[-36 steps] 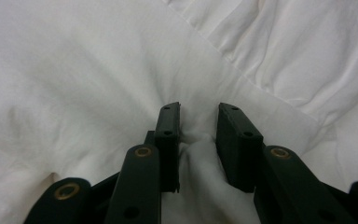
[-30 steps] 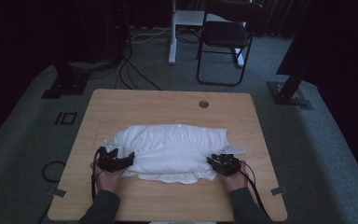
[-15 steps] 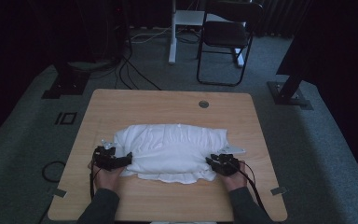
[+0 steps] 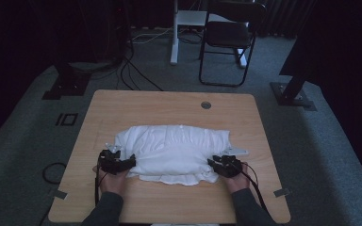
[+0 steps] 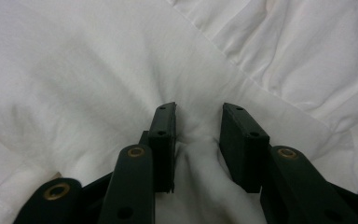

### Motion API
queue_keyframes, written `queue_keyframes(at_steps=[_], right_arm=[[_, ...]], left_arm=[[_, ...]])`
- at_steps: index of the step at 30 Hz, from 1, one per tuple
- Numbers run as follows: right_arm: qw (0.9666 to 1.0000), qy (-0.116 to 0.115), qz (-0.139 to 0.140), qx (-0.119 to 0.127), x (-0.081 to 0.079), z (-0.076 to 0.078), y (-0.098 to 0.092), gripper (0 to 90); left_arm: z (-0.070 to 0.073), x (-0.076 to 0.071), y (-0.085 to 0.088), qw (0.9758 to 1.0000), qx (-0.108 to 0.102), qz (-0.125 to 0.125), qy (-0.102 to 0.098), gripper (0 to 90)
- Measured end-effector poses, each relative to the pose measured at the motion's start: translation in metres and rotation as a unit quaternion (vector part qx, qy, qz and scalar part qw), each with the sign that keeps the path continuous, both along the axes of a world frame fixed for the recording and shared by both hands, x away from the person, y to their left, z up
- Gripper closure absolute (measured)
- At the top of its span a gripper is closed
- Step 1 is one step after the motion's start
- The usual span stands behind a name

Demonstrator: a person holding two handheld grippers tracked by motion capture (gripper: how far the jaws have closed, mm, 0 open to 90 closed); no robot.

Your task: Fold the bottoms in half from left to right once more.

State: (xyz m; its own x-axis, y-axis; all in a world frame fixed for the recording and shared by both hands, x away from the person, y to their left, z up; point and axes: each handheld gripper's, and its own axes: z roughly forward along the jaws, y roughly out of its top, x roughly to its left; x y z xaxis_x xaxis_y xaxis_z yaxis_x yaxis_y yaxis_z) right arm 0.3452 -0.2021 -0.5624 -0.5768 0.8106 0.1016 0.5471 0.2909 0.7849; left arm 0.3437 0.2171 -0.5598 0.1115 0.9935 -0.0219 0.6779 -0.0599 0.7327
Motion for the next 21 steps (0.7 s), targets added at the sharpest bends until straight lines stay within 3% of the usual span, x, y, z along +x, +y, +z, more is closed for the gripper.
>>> queue_keyframes(at_steps=[3, 6, 9, 10, 12, 21], right_arm=[[1.0, -0.001, 0.001, 0.001, 0.0, 0.0, 0.0, 65.0], [1.0, 0.0, 0.005, 0.002, 0.0, 0.0, 0.0, 64.6], [1.0, 0.0, 0.009, 0.003, 0.0, 0.0, 0.001, 64.4], [1.0, 0.0, 0.009, 0.002, -0.001, 0.0, 0.001, 64.4], [1.0, -0.001, 0.009, 0.003, -0.001, 0.0, 0.001, 64.3], [0.9999, 0.0, 0.01, 0.004, -0.001, 0.001, 0.001, 62.2]], left_arm=[[0.002, -0.002, -0.001, 0.9998, -0.008, -0.02, -0.003, 29.9], [0.003, -0.003, -0.002, 0.9992, -0.027, -0.03, -0.006, 53.8], [0.002, -0.002, 0.003, 0.9975, -0.063, -0.031, -0.006, 76.5], [0.001, -0.002, 0.007, 0.9962, -0.08, -0.034, -0.005, 80.1], [0.0, -0.001, 0.012, 0.994, -0.102, -0.038, -0.001, 83.9], [0.001, -0.003, 0.014, 0.9935, -0.102, -0.05, -0.014, 85.8]])
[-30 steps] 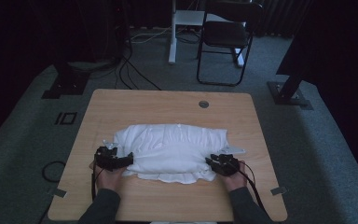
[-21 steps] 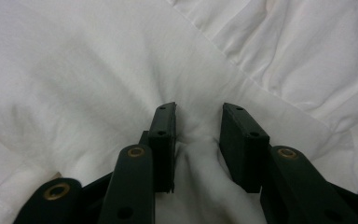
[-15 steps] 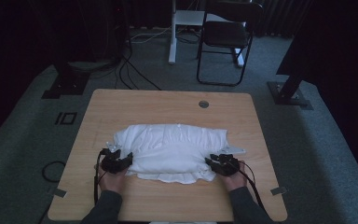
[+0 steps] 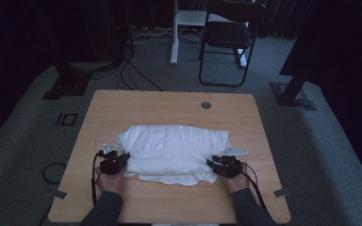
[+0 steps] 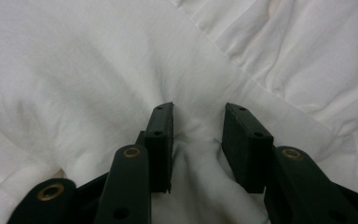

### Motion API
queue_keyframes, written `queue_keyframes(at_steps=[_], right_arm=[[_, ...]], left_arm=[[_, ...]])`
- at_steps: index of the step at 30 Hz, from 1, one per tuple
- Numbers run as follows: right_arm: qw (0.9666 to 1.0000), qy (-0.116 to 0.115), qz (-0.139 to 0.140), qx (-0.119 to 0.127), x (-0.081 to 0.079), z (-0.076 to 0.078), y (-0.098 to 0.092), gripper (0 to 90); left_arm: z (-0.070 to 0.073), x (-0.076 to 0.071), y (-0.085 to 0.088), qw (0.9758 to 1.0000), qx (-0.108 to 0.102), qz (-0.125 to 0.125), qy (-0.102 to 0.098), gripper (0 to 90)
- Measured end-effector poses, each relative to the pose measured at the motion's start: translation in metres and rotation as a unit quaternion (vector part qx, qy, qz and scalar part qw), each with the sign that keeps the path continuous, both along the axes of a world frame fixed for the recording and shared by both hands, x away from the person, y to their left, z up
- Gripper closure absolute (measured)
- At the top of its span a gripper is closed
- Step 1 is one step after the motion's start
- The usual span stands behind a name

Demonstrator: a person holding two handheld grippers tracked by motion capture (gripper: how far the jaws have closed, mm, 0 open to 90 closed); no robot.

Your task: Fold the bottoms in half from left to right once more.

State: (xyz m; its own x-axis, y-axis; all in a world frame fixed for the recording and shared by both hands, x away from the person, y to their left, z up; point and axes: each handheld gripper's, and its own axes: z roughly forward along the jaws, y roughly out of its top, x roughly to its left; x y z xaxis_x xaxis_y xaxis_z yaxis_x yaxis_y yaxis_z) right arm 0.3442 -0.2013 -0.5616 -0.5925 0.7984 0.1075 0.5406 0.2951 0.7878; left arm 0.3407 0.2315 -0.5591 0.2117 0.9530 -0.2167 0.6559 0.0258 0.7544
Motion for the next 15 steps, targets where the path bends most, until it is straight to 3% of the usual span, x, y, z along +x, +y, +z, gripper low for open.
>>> queue_keyframes(at_steps=[5, 9, 12, 15], right_arm=[[0.9999, -0.012, -0.002, 0.0, 0.0, 0.008, -0.002, 55.3], [0.999, -0.042, 0.0, 0.016, 0.001, 0.03, 0.001, 51.9], [0.9976, -0.061, 0.013, 0.031, 0.006, 0.046, 0.014, 51.6], [0.9963, -0.071, 0.041, 0.027, 0.01, 0.055, 0.039, 52.0]], left_arm=[[0.011, -0.004, 0.002, 0.9996, 0.0, -0.003, -0.028, 86.1], [0.024, -0.005, 0.004, 0.9987, -0.005, -0.005, -0.051, 86.2], [0.033, -0.004, 0.003, 0.9977, -0.009, -0.007, -0.067, 86.2], [0.045, -0.003, 0.003, 0.9963, -0.013, -0.012, -0.084, 86.2]])
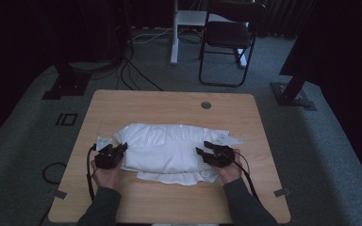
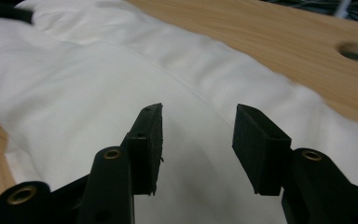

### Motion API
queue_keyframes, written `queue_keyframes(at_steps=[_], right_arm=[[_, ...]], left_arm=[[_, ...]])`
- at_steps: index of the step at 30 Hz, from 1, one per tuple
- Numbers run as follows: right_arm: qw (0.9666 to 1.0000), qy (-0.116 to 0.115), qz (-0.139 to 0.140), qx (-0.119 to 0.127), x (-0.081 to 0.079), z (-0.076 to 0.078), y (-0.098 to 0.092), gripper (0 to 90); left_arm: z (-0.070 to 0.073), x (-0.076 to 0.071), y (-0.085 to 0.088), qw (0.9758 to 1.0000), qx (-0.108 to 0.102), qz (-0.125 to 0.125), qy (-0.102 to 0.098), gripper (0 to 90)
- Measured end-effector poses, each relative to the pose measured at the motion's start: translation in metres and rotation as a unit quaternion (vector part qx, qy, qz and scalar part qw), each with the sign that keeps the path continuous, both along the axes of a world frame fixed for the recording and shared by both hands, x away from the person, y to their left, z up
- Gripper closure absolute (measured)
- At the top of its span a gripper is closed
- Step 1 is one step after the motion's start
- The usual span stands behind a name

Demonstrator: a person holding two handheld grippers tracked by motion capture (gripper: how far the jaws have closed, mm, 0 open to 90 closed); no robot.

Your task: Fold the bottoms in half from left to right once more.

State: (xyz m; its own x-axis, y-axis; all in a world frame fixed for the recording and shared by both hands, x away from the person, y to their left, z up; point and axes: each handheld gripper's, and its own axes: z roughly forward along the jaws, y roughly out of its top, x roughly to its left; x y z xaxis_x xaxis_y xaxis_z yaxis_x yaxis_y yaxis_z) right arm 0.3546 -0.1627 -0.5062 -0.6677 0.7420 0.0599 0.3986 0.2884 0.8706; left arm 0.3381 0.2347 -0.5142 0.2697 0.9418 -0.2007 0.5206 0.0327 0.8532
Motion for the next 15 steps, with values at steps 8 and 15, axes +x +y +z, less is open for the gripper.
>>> queue_keyframes(at_steps=[8, 15], right_arm=[[0.9982, 0.026, 0.036, -0.04, 0.021, -0.021, 0.054, 53.0], [0.9951, 0.045, 0.045, -0.076, 0.027, -0.043, 0.07, 53.7]], left_arm=[[0.032, 0.002, -0.004, 0.999, -0.006, -0.007, -0.043, 86.4], [0.062, 0.0, -0.018, 0.996, 0.002, -0.041, -0.079, 86.5]])
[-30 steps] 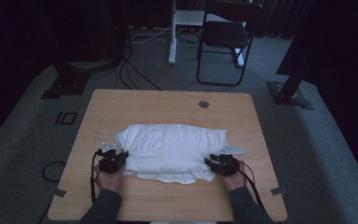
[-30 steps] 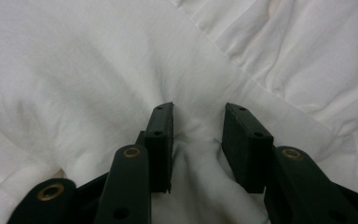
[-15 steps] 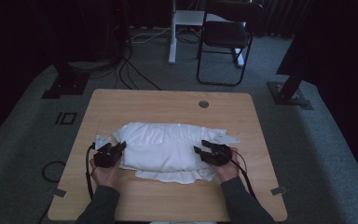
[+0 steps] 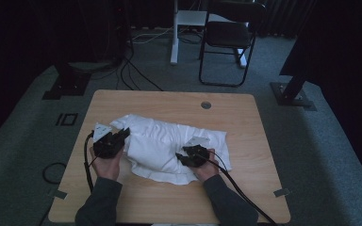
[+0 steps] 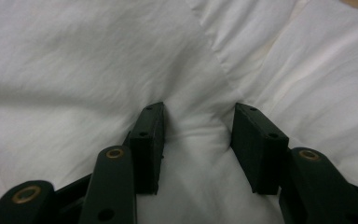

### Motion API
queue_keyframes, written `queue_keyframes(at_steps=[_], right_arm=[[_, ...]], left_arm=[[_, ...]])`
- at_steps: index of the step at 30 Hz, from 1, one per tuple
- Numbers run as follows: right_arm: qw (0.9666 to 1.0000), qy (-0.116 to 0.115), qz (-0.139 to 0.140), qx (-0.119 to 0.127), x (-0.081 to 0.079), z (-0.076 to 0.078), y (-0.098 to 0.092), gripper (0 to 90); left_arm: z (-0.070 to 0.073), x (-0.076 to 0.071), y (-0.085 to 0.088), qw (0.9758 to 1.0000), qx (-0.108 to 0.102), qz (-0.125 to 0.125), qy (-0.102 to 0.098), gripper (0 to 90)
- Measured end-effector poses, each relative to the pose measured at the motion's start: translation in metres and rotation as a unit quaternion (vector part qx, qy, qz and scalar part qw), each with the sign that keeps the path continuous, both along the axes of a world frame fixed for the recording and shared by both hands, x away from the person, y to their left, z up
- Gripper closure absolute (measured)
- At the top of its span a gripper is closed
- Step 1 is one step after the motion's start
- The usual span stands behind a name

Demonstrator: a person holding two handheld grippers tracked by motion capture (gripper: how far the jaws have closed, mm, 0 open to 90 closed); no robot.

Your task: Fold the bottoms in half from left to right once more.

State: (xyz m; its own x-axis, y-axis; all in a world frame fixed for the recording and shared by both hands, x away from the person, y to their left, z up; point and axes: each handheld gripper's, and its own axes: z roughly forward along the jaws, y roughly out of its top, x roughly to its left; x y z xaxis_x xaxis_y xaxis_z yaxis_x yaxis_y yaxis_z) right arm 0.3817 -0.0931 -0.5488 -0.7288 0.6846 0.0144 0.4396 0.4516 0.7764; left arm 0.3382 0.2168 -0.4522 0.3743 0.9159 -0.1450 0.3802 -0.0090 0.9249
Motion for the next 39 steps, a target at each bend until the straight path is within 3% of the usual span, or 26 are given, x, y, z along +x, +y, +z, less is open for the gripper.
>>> queue_keyframes(at_steps=[3, 8, 12, 15, 17, 18, 21, 22, 24, 26, 30, 32, 35, 37, 39], right_arm=[[0.9997, -0.011, 0.0, -0.022, -0.002, 0.0, 0.005, 54.1], [0.999, -0.029, -0.015, -0.029, -0.007, -0.003, 0.015, 54.5], [0.9994, -0.025, -0.023, -0.007, -0.006, -0.006, 0.021, 54.6], [0.9992, -0.028, -0.028, -0.006, -0.007, -0.006, 0.027, 54.6], [0.9994, -0.019, -0.026, -0.008, -0.006, -0.004, 0.03, 54.4], [0.9998, -0.004, -0.016, -0.007, -0.004, -0.001, 0.03, 54.1], [0.9982, 0.054, 0.02, 0.017, 0.005, 0.015, 0.019, 49.7], [0.9982, 0.048, 0.021, 0.028, 0.005, 0.023, 0.013, 50.6], [0.9982, 0.01, -0.003, 0.059, 0.008, 0.041, 0.0, 55.3], [0.9965, 0.009, -0.029, 0.078, 0.02, 0.05, -0.006, 57.4], [0.9965, 0.024, -0.052, 0.06, 0.055, 0.041, 0.002, 60.5], [0.9975, 0.03, -0.052, 0.038, 0.067, 0.032, 0.013, 61.0], [0.9982, 0.039, -0.042, 0.017, 0.076, 0.019, 0.027, 62.1], [0.9983, 0.041, -0.038, -0.019, 0.079, 0.007, 0.035, 61.8], [0.9983, 0.038, -0.036, -0.023, 0.079, 0.007, 0.036, 60.2]], left_arm=[[0.01, 0.0, -0.011, 0.9998, 0.007, -0.015, -0.013, 86.5], [0.023, 0.001, -0.025, 0.999, 0.013, -0.032, -0.029, 86.5], [0.031, 0.002, -0.033, 0.9983, 0.017, -0.042, -0.036, 86.5], [0.035, 0.002, -0.04, 0.9973, 0.021, -0.056, -0.043, 86.5], [0.036, 0.003, -0.044, 0.9968, 0.026, -0.061, -0.045, 86.5], [0.036, 0.003, -0.045, 0.9967, 0.028, -0.062, -0.046, 86.5], [0.037, 0.004, -0.046, 0.9964, 0.027, -0.064, -0.048, 86.5], [0.037, 0.004, -0.045, 0.9964, 0.028, -0.064, -0.048, 86.4], [0.037, 0.006, -0.045, 0.9966, 0.028, -0.063, -0.045, 86.5], [0.037, 0.007, -0.045, 0.9966, 0.029, -0.064, -0.044, 86.5], [0.038, 0.007, -0.049, 0.996, 0.031, -0.071, -0.045, 86.5], [0.038, 0.008, -0.052, 0.9954, 0.034, -0.077, -0.046, 86.5], [0.038, 0.009, -0.056, 0.9944, 0.034, -0.088, -0.048, 86.5], [0.038, 0.01, -0.059, 0.9936, 0.038, -0.095, -0.047, 86.5], [0.038, 0.01, -0.062, 0.993, 0.044, -0.099, -0.048, 86.5]])
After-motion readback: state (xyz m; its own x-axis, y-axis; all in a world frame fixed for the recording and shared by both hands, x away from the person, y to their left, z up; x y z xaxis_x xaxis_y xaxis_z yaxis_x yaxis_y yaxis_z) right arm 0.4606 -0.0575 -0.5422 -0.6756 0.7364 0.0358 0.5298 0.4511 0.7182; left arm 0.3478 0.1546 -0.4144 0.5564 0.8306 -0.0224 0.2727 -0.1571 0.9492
